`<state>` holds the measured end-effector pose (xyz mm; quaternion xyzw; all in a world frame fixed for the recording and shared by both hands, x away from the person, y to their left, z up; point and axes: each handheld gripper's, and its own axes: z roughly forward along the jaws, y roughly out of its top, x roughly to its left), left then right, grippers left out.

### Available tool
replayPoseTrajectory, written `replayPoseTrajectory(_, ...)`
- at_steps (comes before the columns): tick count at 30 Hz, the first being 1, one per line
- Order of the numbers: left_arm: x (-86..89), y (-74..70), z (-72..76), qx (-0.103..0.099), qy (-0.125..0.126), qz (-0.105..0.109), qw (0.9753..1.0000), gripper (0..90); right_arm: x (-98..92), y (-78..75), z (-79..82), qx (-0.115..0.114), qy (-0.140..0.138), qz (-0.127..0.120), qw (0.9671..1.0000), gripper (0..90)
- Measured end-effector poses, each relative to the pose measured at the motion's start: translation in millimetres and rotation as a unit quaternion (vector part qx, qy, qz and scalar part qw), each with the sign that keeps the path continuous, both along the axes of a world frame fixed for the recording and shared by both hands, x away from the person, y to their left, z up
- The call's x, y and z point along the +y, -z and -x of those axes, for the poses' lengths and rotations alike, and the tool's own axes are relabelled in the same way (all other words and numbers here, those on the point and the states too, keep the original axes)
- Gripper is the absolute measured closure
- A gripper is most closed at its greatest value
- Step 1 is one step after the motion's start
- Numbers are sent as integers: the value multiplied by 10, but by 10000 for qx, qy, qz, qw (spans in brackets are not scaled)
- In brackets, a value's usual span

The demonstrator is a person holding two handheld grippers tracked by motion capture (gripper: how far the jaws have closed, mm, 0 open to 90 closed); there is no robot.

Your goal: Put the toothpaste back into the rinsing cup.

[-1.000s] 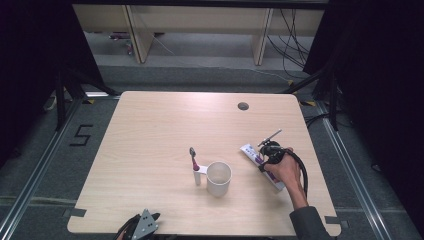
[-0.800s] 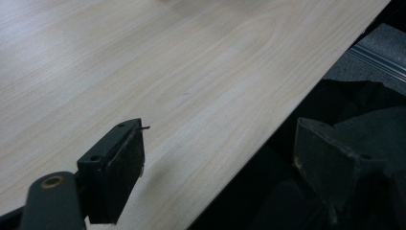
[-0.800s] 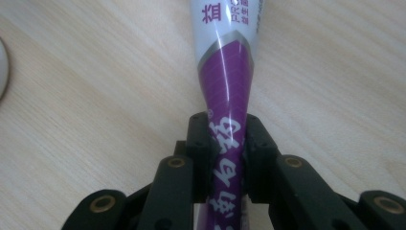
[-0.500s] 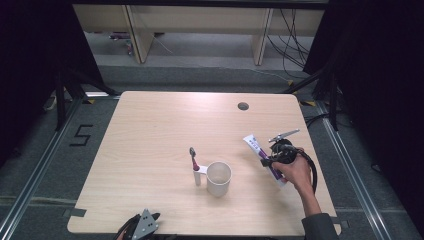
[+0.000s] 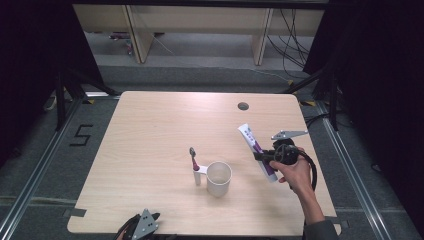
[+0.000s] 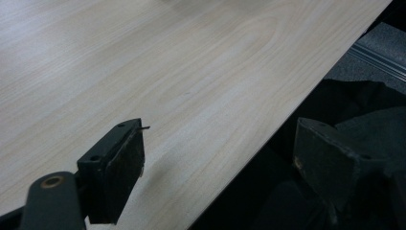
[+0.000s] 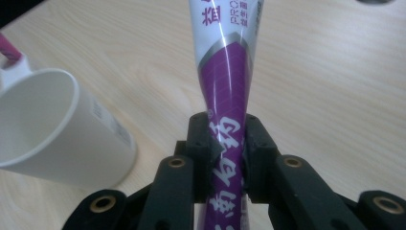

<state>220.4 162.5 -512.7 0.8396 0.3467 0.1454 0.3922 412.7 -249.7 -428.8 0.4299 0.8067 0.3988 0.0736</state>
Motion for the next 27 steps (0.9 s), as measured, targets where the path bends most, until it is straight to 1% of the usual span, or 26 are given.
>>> replayPoseTrajectory(1, 10, -5, -4, -4, 27, -77, 10000, 181, 13, -6, -5, -150, -76, -81, 9998, 767)
replayPoseTrajectory(2, 10, -5, -4, -4, 27, -77, 10000, 181, 35, -29, 5, -179, -104, -151, 9997, 767)
replayPoseTrajectory(3, 8, -3, -4, -5, 16, -66, 10000, 181, 35, -29, 5, -179, -104, -151, 9997, 767)
replayPoseTrajectory(4, 11, -5, -3, -10, 28, -75, 10000, 181, 86, -64, 26, -276, -132, -230, 9993, 767)
replayPoseTrajectory(5, 8, -4, 0, -8, 7, -37, 10000, 181, 97, -82, 18, -446, -192, -223, 9986, 767)
replayPoseTrajectory(6, -3, 0, 5, -1, -33, 73, 10000, 181, 118, -98, 22, -517, -210, -290, 9980, 767)
replayPoseTrajectory(7, 6, -4, 2, 3, -3, 15, 10000, 181, 154, -111, 40, -465, -175, -501, 9975, 767)
replayPoseTrajectory(8, -3, 2, 5, 5, -33, 78, 10000, 181, 160, -116, 24, -679, -264, -539, 9959, 767)
replayPoseTrajectory(9, -3, 2, 5, 5, -33, 78, 10000, 181, 195, -131, 47, -591, -249, -714, 9954, 767)
replayPoseTrajectory(10, -3, 2, 4, 4, -26, 71, 10000, 181, 215, -142, 44, -770, -278, -696, 9942, 767)
replayPoseTrajectory(11, -3, 2, 4, 4, -26, 71, 10000, 181, 215, -142, 44, -770, -278, -696, 9942, 767)
replayPoseTrajectory(12, -3, 2, 4, 2, -28, 71, 10000, 181, 293, -167, 81, -737, -289, -873, 9930, 767)
replayPoseTrajectory(13, -3, 1, 3, 3, -17, 65, 10000, 181, 311, -178, 77, -865, -372, -877, 9917, 766)
replayPoseTrajectory(14, -3, 1, 4, 1, -15, 64, 10000, 181, 344, -187, 91, -877, -348, -1006, 9904, 767)
replayPoseTrajectory(15, -3, 1, 4, 1, -15, 64, 10000, 181, 361, -202, 87, -960, -435, -1060, 9888, 767)
replayPoseTrajectory(16, 7, -5, 1, 0, 1, 14, 10000, 181, 393, -216, 98, -960, -442, -1174, 9875, 767)
replayPoseTrajectory(17, 7, -5, 2, 8, -7, 21, 10000, 181, 429, -232, 113, -918, -455, -1247, 9869, 767)
replayPoseTrajectory(18, 7, -4, 2, 2, -1, 19, 10000, 181, 461, -247, 128, -952, -465, -1243, 9866, 767)
replayPoseTrajectory(19, -1, 1, 3, 0, -20, 71, 10000, 181, 489, -260, 122, -1076, -558, -1217, 9851, 767)
replayPoseTrajectory(21, -2, 1, 3, -1, -17, 67, 10000, 181, 523, -275, 140, -1050, -542, -1257, 9850, 766)
replayPoseTrajectory(22, -3, 1, 5, 0, -22, 71, 10000, 181, 549, -283, 135, -1088, -586, -1290, 9839, 767)
replayPoseTrajectory(23, -4, 1, 5, 2, -13, 73, 10000, 181, 604, -298, 141, -1060, -673, -1414, 9820, 767)
replayPoseTrajectory(24, -4, 1, 5, 2, -13, 73, 10000, 181, 604, -298, 141, -1060, -673, -1414, 9820, 767)
replayPoseTrajectory(25, -3, 3, 3, 4, 1, 70, 10000, 181, 626, -306, 143, -1102, -723, -1415, 9811, 766)
replayPoseTrajectory(26, 10, -2, -3, -12, 26, -50, 10000, 181, 683, -316, 153, -1124, -753, -1446, 9802, 766)
replayPoseTrajectory(27, -5, 3, 4, 2, -4, 77, 10000, 181, 705, -320, 157, -1145, -765, -1427, 9801, 766)
